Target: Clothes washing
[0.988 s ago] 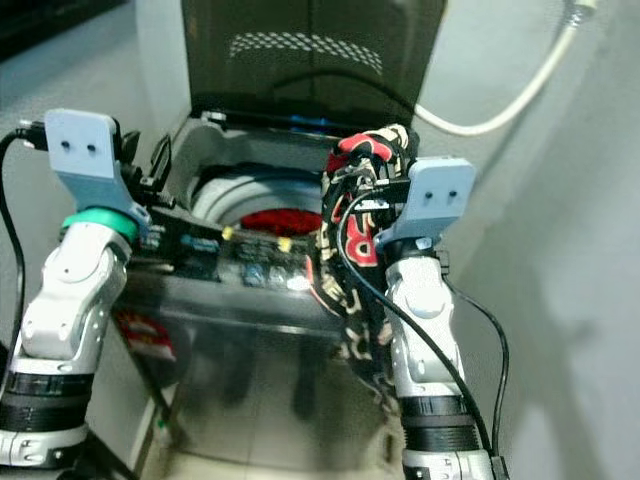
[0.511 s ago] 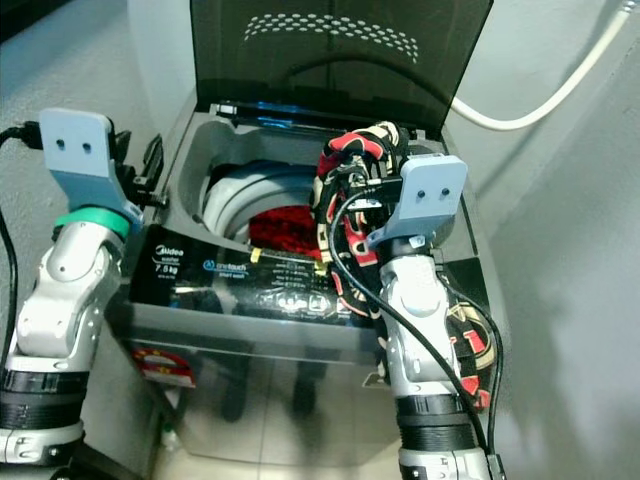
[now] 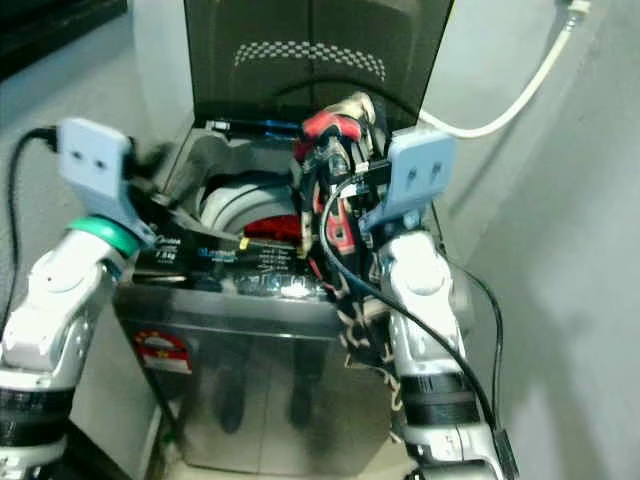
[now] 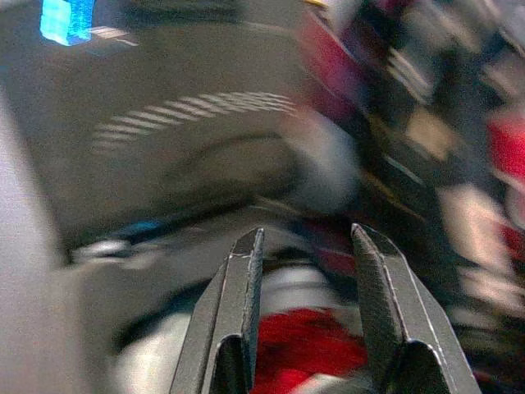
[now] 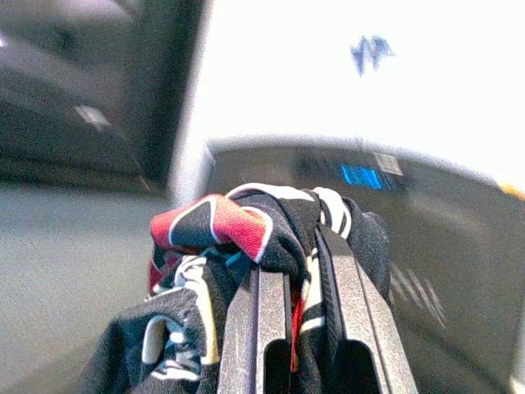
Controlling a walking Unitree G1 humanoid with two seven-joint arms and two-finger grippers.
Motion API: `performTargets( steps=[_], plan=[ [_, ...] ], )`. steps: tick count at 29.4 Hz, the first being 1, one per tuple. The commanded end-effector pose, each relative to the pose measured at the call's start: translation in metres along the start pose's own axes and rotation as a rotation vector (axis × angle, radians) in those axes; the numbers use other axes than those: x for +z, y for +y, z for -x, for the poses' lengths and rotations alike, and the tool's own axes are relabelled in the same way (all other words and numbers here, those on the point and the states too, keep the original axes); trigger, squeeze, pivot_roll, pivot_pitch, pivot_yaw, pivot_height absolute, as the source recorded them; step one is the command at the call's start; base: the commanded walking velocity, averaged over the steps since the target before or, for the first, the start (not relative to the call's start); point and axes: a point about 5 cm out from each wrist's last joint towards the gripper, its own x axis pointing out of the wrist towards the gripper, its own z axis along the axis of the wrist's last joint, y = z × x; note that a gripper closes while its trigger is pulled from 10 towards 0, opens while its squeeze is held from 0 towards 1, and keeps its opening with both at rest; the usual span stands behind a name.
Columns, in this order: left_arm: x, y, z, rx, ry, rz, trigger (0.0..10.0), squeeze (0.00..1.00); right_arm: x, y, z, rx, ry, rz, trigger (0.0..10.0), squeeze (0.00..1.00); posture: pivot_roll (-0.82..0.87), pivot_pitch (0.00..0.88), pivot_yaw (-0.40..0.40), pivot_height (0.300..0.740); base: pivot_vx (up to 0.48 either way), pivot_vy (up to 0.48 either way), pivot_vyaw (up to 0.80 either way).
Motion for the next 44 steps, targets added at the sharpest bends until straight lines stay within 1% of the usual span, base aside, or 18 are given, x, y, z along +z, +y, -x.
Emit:
performTargets(
  steps=[1,5,7,12,14,15,16,18,19,20,21,24,25,26,28,30,36,44],
  plan=[
    [-0.003,-0.017,0.004,-0.170,0.028,0.065,10.0,0.00,0.015,0.000,-0.015,0.029,-0.065,-0.049,10.0,0.00,0.09,0.000,-0.002,0.740,0.000,0.000,0.00],
    [-0.005,-0.031,0.002,-0.299,0.034,0.136,10.0,0.00,0.035,-0.003,-0.034,0.040,-0.138,-0.123,10.0,0.00,0.10,0.000,-0.009,0.740,0.000,0.000,0.00],
    [-0.005,-0.034,-0.012,-0.344,0.028,0.164,10.0,0.00,0.050,-0.003,-0.046,0.056,-0.188,-0.192,10.0,0.00,0.09,0.003,-0.013,0.740,0.000,0.000,0.00],
    [-0.008,-0.020,-0.037,-0.332,0.028,0.149,10.0,0.00,0.066,-0.004,-0.050,0.092,-0.239,-0.263,10.0,0.00,0.08,0.033,-0.009,0.740,0.000,0.000,0.00],
    [-0.015,0.005,-0.059,-0.205,0.069,0.065,10.0,0.00,0.069,-0.009,-0.047,0.092,-0.241,-0.260,10.0,0.00,0.06,0.040,0.005,0.740,0.000,0.000,0.00],
    [-0.015,0.005,-0.059,-0.205,0.069,0.065,10.0,0.00,0.069,-0.009,-0.047,0.092,-0.241,-0.260,10.0,0.00,0.06,0.040,0.005,0.740,0.000,0.000,0.00],
    [-0.012,0.036,-0.068,-0.037,0.107,-0.040,10.0,0.00,0.052,-0.017,-0.043,0.035,-0.165,-0.185,10.0,0.00,0.04,0.057,0.028,0.740,0.000,0.000,0.00],
    [-0.012,0.036,-0.068,-0.037,0.107,-0.040,10.0,0.00,0.052,-0.017,-0.043,0.035,-0.165,-0.185,10.0,0.00,0.04,0.057,0.028,0.740,0.000,0.000,0.00],
    [-0.009,0.048,-0.069,0.027,0.115,-0.074,10.0,0.00,0.043,-0.020,-0.041,0.006,-0.124,-0.147,10.0,0.00,0.04,0.057,0.028,0.740,0.000,0.000,0.00],
    [0.008,0.085,-0.069,0.226,0.128,-0.259,10.0,0.00,0.017,-0.030,-0.036,-0.112,-0.015,-0.046,10.0,0.00,0.03,0.077,0.043,0.740,0.000,0.000,0.00],
    [0.014,0.095,-0.068,0.278,0.127,-0.315,10.0,0.00,0.010,-0.033,-0.035,-0.145,0.017,-0.019,10.0,0.00,0.03,0.077,0.043,0.740,0.000,0.000,0.00],
    [0.026,0.110,-0.067,0.344,0.121,-0.369,10.0,0.00,-0.001,-0.037,-0.033,-0.191,0.060,0.080,10.0,0.00,0.03,0.085,0.045,0.740,0.000,0.000,0.00],
    [0.036,0.118,-0.071,0.299,0.139,-0.345,10.0,0.00,-0.020,-0.039,-0.031,-0.217,0.148,0.255,10.0,0.00,0.03,0.100,0.047,0.740,0.000,0.000,0.00],
    [0.036,0.118,-0.071,0.299,0.139,-0.345,10.0,0.00,-0.020,-0.039,-0.031,-0.217,0.148,0.255,10.0,0.00,0.03,0.100,0.047,0.740,0.000,0.000,0.00],
    [0.030,0.108,-0.077,0.109,0.182,-0.275,10.0,0.00,-0.042,-0.034,-0.026,-0.213,0.240,0.358,10.0,0.00,0.03,0.112,0.054,0.740,0.000,0.000,0.00],
    [0.030,0.108,-0.077,0.109,0.182,-0.275,10.0,0.00,-0.042,-0.034,-0.026,-0.213,0.240,0.358,10.0,0.00,0.03,0.112,0.054,0.740,0.000,0.000,0.00],
    [0.000,0.061,-0.084,-0.280,0.208,-0.085,10.0,0.00,-0.085,0.003,-0.010,-0.047,0.424,0.466,10.0,0.00,0.04,0.123,0.046,0.740,0.000,0.000,0.00],
    [-0.014,0.033,-0.071,-0.530,0.191,0.055,10.0,0.00,-0.082,-0.023,-0.003,-0.161,0.415,0.469,10.0,0.00,0.05,0.119,0.037,0.740,0.000,0.000,0.00]
  ],
)
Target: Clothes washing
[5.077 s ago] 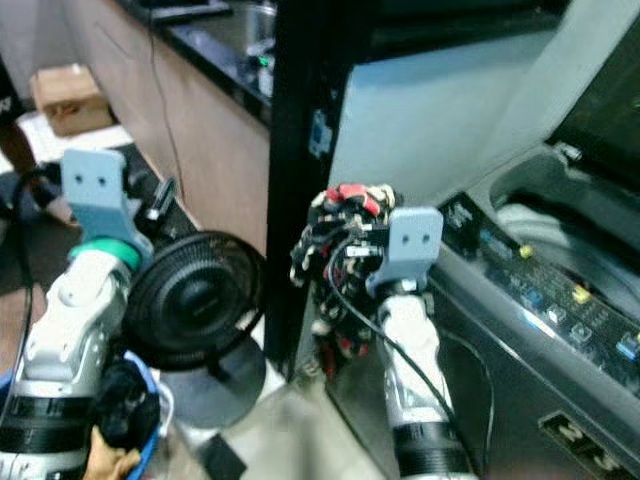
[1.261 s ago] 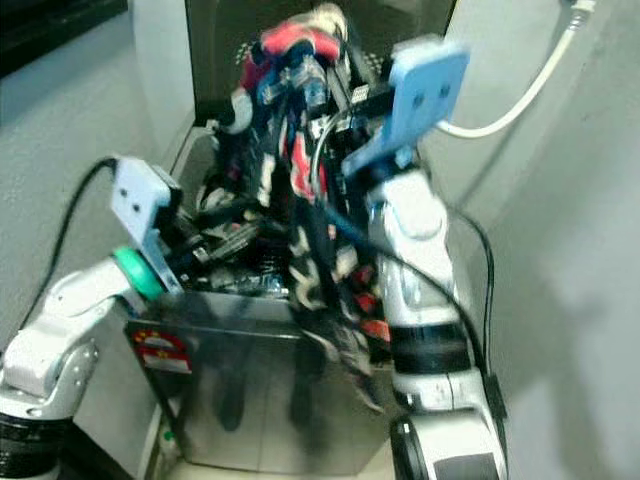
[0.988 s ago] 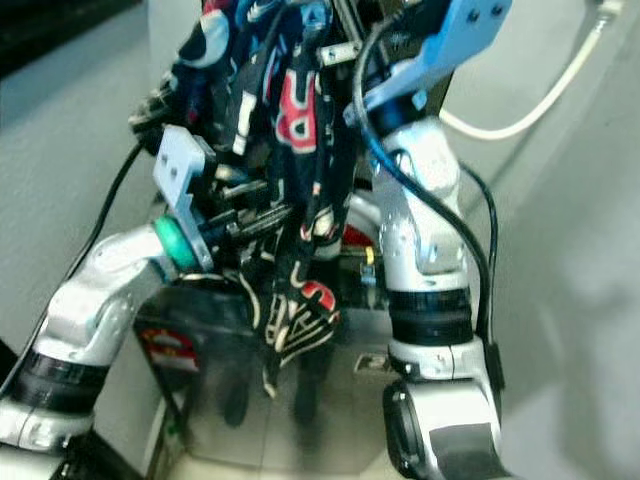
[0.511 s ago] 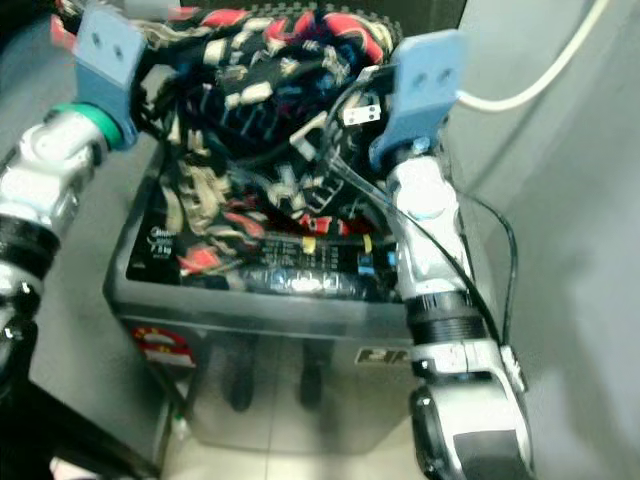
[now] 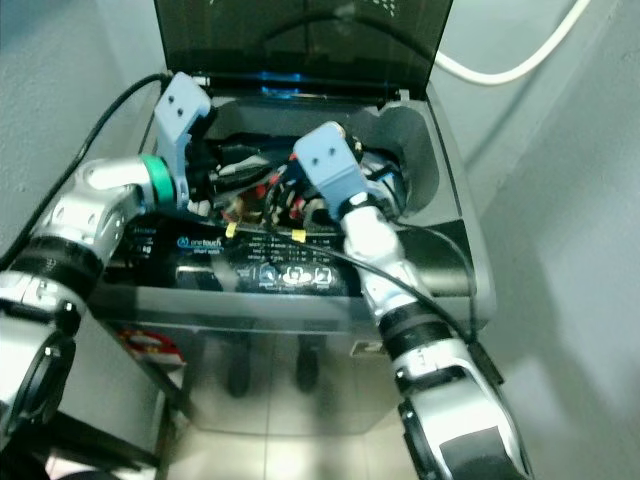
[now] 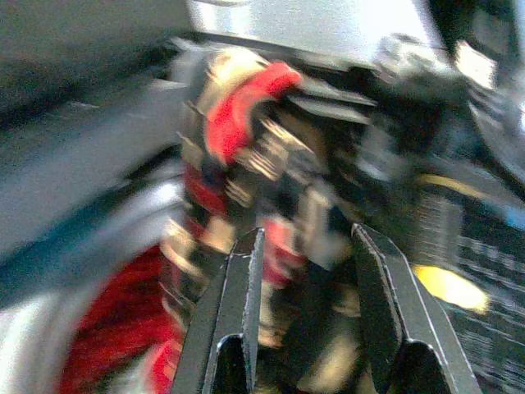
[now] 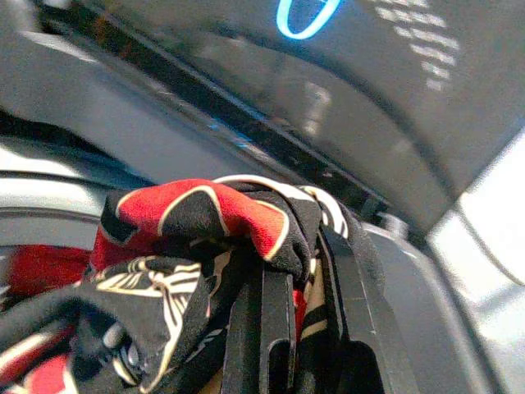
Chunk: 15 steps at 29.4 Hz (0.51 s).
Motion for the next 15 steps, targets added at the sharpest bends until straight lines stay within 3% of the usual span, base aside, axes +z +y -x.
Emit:
performTargets(
  steps=[1,2,3,5,6,8,9,11,13,14,15],
  plan=[
    [0.001,-0.013,-0.001,-0.090,-0.022,0.012,10.0,0.00,-0.001,-0.013,0.001,-0.078,-0.002,-0.093,10.0,0.06,0.05,0.108,0.035,0.740,0.000,0.000,0.00],
    [0.001,-0.013,-0.001,-0.090,-0.022,0.012,10.0,0.00,-0.001,-0.013,0.001,-0.078,-0.002,-0.093,10.0,0.06,0.05,0.108,0.035,0.740,0.000,0.000,0.00],
    [0.004,-0.024,0.001,-0.133,-0.053,0.023,10.0,0.00,-0.005,-0.024,0.002,-0.124,0.024,-0.181,10.0,0.95,0.05,0.105,0.036,0.740,0.000,0.000,0.00],
    [0.004,-0.024,0.001,-0.133,-0.053,0.023,10.0,0.00,-0.005,-0.024,0.002,-0.124,0.024,-0.181,10.0,0.95,0.05,0.105,0.036,0.740,0.000,0.000,0.00],
    [0.007,-0.035,0.004,-0.173,-0.079,0.026,10.0,0.00,-0.007,-0.033,0.002,-0.151,0.037,-0.263,10.0,1.00,0.05,0.104,0.037,0.740,0.000,0.000,0.00],
    [0.007,-0.035,0.004,-0.173,-0.079,0.026,10.0,0.00,-0.007,-0.033,0.002,-0.151,0.037,-0.263,10.0,1.00,0.05,0.104,0.037,0.740,0.000,0.000,0.00],
    [0.010,-0.049,0.010,-0.182,-0.102,0.025,10.0,0.00,-0.009,-0.042,0.005,-0.161,0.048,-0.346,10.0,1.00,0.06,0.098,0.038,0.740,0.000,0.000,0.00],
    [0.010,-0.057,0.016,-0.175,-0.113,0.032,10.0,0.00,-0.009,-0.045,0.007,-0.138,0.049,-0.384,10.0,1.00,0.06,0.096,0.037,0.740,0.000,0.000,0.00],
    [0.010,-0.057,0.016,-0.175,-0.113,0.032,10.0,0.00,-0.009,-0.045,0.007,-0.138,0.049,-0.384,10.0,1.00,0.06,0.096,0.037,0.740,0.000,0.000,0.00],
    [0.009,-0.061,0.025,-0.144,-0.117,0.047,10.0,0.00,-0.009,-0.045,0.011,-0.062,0.047,-0.399,10.0,1.00,0.07,0.094,0.035,0.740,0.000,0.000,0.00],
    [0.009,-0.061,0.025,-0.144,-0.117,0.047,10.0,0.00,-0.009,-0.045,0.011,-0.062,0.047,-0.399,10.0,1.00,0.07,0.094,0.035,0.740,0.000,0.000,0.00]
  ],
)
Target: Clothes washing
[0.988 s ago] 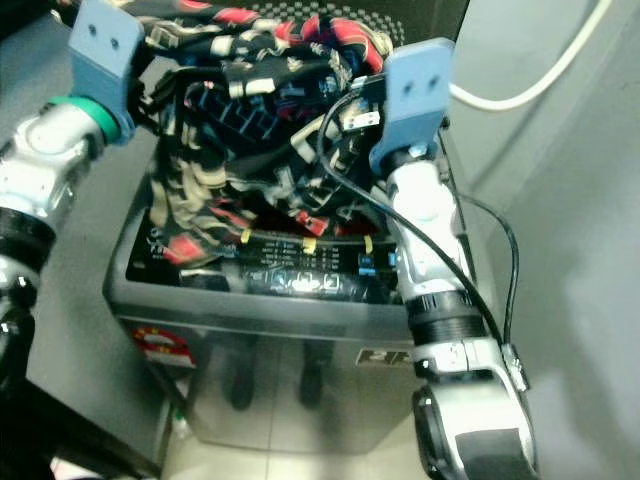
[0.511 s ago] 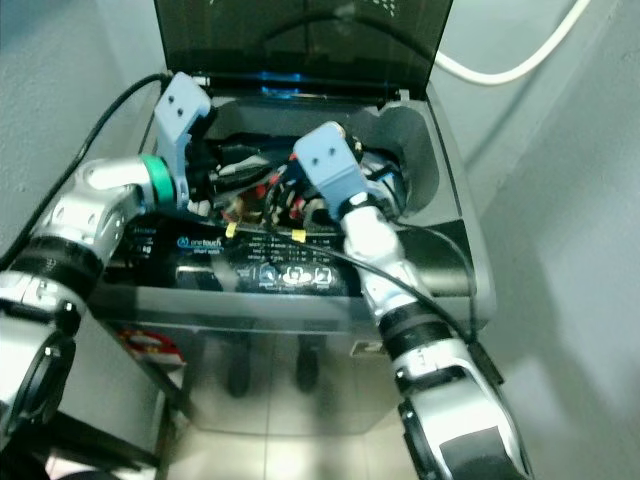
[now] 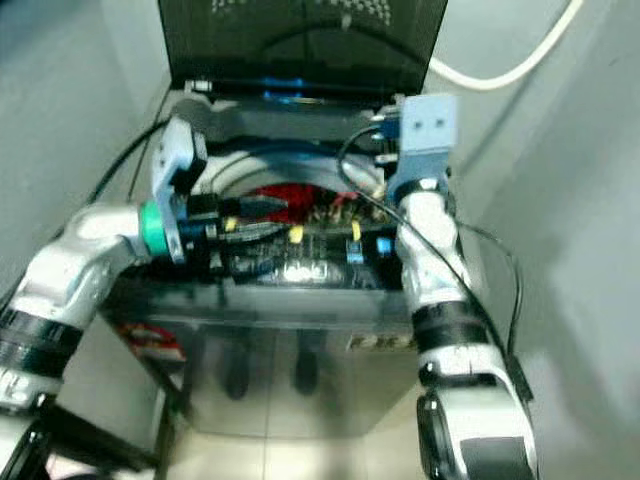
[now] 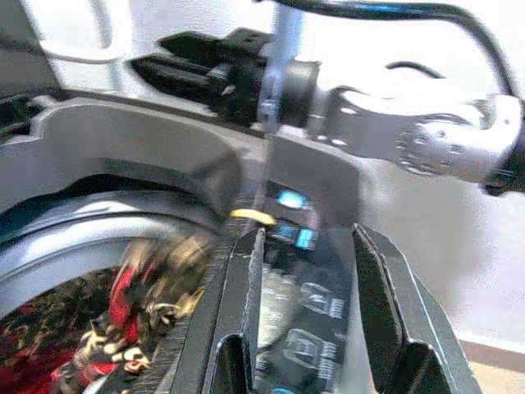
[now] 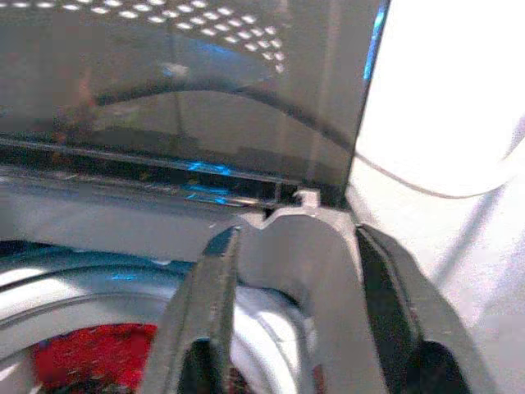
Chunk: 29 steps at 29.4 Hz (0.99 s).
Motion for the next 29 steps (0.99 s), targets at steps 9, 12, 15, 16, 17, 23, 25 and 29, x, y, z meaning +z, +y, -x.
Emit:
performTargets(
  steps=[9,12,15,16,17,23,25,29],
  plan=[
    [0.007,0.021,0.042,0.387,-0.060,0.005,10.0,0.00,-0.001,0.004,0.033,0.505,0.062,0.151,10.0,0.00,0.08,0.075,0.023,0.740,0.000,0.000,0.00],
    [0.013,0.026,0.046,0.449,-0.086,0.001,10.0,0.00,0.005,0.002,0.036,0.524,0.018,0.108,10.0,0.00,0.08,0.075,0.023,0.740,0.000,0.000,0.00],
    [0.021,0.024,0.049,0.492,-0.100,-0.020,10.0,0.00,0.017,0.002,0.042,0.555,-0.051,-0.007,10.0,0.00,0.08,0.071,0.025,0.740,0.000,0.000,0.00],
    [0.023,0.014,0.047,0.519,-0.066,-0.107,10.0,0.00,0.031,0.000,0.047,0.499,-0.146,-0.158,10.0,0.00,0.08,0.070,0.023,0.740,0.000,0.000,0.00],
    [0.023,0.014,0.047,0.519,-0.066,-0.107,10.0,0.00,0.031,0.000,0.047,0.499,-0.146,-0.158,10.0,0.00,0.08,0.070,0.023,0.740,0.000,0.000,0.00],
    [0.012,0.018,0.045,0.722,-0.054,-0.134,10.0,0.00,0.009,-0.011,0.047,0.023,-0.097,-0.283,10.0,0.00,0.07,0.056,0.019,0.740,0.000,0.000,0.00],
    [0.005,0.027,0.048,0.850,-0.067,-0.098,10.0,0.00,-0.007,-0.006,0.056,-0.090,-0.054,-0.273,10.0,0.00,0.07,0.048,0.016,0.740,0.000,0.000,0.00],
    [-0.004,0.034,0.057,1.000,-0.083,-0.056,10.0,0.00,-0.018,0.008,0.068,-0.108,-0.039,-0.249,10.0,0.00,0.07,0.034,0.012,0.740,0.000,0.000,0.00]
  ],
)
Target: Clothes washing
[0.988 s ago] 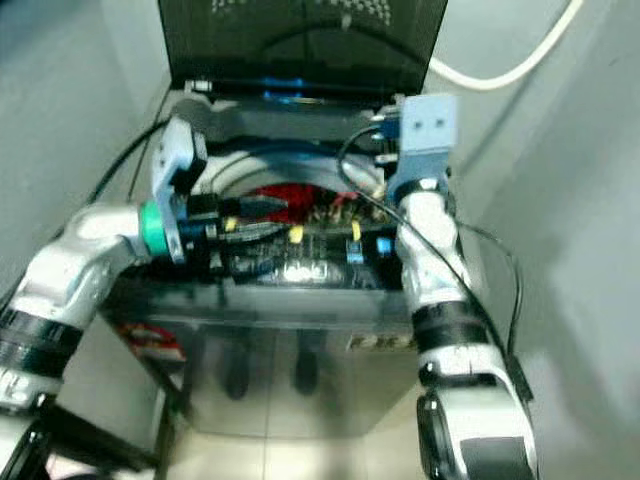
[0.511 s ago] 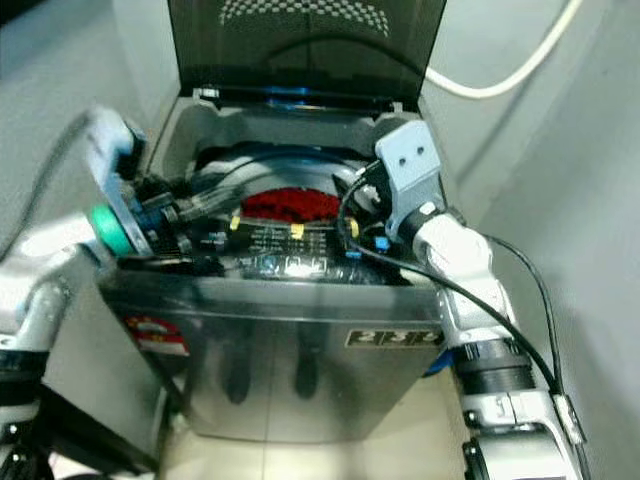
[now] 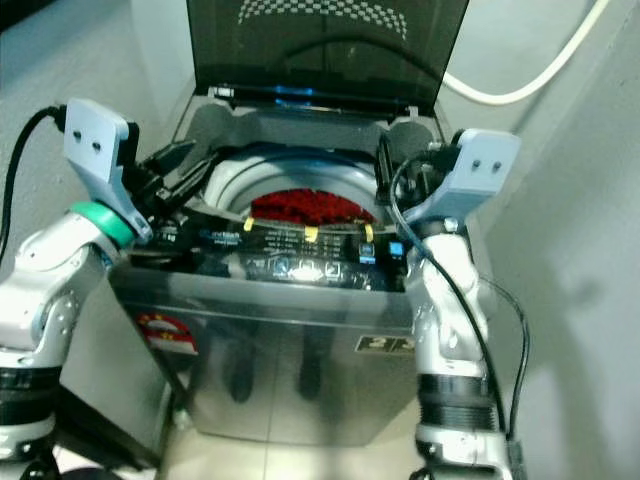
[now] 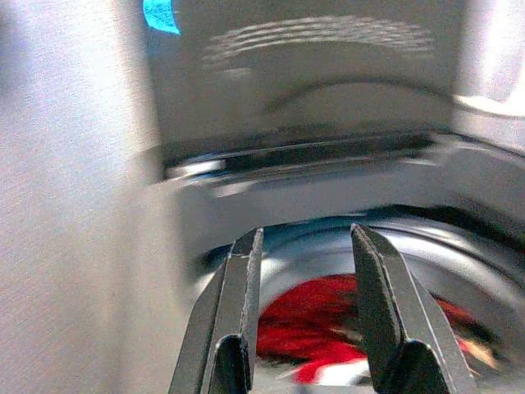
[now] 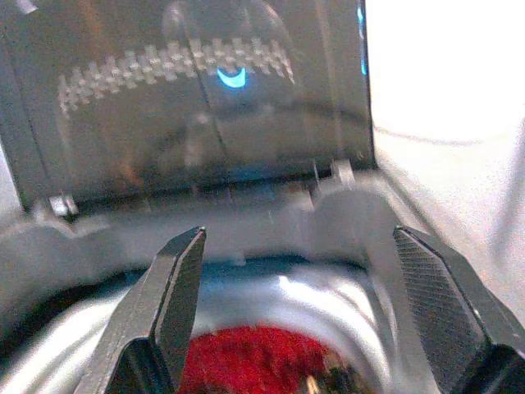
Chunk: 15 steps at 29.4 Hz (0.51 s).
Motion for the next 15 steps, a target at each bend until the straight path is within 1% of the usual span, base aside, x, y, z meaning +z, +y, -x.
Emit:
performTargets(
  steps=[1,2,4,5,6,10,15],
  plan=[
    [-0.001,0.005,0.001,0.040,0.000,-0.008,10.0,0.00,0.004,0.001,0.000,-0.008,-0.030,0.016,10.0,0.00,0.07,0.034,0.012,0.740,0.000,0.000,0.00],
    [-0.004,0.008,0.001,0.070,0.009,-0.002,10.0,0.00,0.001,0.005,0.001,-0.002,-0.022,0.008,10.0,0.00,0.07,0.028,0.009,0.740,0.000,0.000,0.00],
    [-0.006,0.009,0.002,0.090,0.016,-0.002,10.0,0.00,0.000,0.007,0.002,-0.003,-0.014,-0.005,10.0,0.00,0.07,0.022,0.005,0.740,0.000,0.000,0.00],
    [-0.009,0.010,0.004,0.117,0.023,-0.028,10.0,0.00,-0.002,0.015,0.004,0.027,-0.002,-0.036,10.0,0.00,0.07,0.013,-0.008,0.740,0.000,0.000,0.00],
    [-0.009,0.010,0.004,0.117,0.023,-0.028,10.0,0.00,-0.002,0.015,0.004,0.027,-0.002,-0.036,10.0,0.00,0.07,0.013,-0.008,0.740,0.000,0.000,0.00],
    [-0.012,0.010,0.004,0.148,0.025,-0.042,10.0,0.00,-0.004,0.026,0.004,0.046,-0.004,-0.046,10.0,0.00,0.08,0.007,-0.017,0.740,0.000,0.000,0.00],
    [-0.016,0.010,0.004,0.176,0.023,-0.045,10.0,0.00,-0.003,0.032,0.002,0.049,-0.019,-0.047,10.0,0.00,0.09,0.001,-0.024,0.740,0.000,0.000,0.00]
  ],
)
